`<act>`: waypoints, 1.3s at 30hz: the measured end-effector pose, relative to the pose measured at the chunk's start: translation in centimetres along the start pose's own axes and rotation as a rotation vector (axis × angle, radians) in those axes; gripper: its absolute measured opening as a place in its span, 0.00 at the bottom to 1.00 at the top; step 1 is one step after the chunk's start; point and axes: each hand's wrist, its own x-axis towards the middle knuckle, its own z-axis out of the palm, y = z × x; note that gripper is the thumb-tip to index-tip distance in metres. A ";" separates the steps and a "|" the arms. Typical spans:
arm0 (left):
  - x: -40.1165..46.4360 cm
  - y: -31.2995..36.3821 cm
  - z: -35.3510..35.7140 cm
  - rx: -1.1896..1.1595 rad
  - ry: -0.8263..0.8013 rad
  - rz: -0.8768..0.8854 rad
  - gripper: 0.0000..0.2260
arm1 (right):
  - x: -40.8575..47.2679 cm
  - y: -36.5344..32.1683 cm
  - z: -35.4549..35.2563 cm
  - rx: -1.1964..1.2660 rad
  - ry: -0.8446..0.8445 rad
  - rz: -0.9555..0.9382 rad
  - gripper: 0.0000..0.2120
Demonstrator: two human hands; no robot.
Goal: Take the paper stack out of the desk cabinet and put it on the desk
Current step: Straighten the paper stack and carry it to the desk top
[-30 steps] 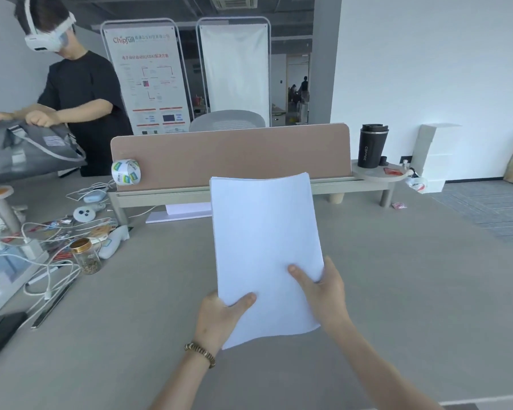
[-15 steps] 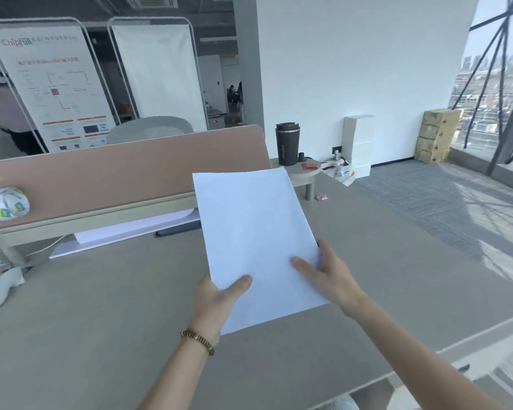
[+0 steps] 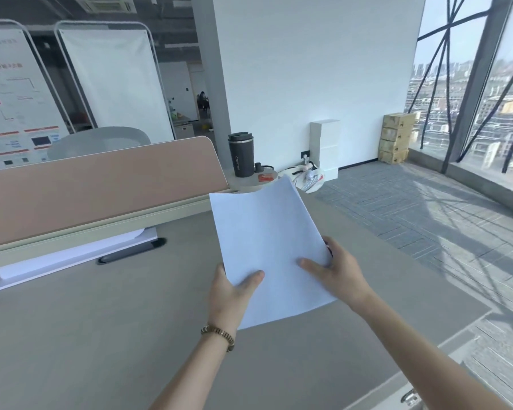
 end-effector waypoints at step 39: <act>14.7 -4.8 14.7 0.775 -0.250 -0.015 0.18 | 20.2 11.2 -5.4 -0.402 -0.121 0.172 0.14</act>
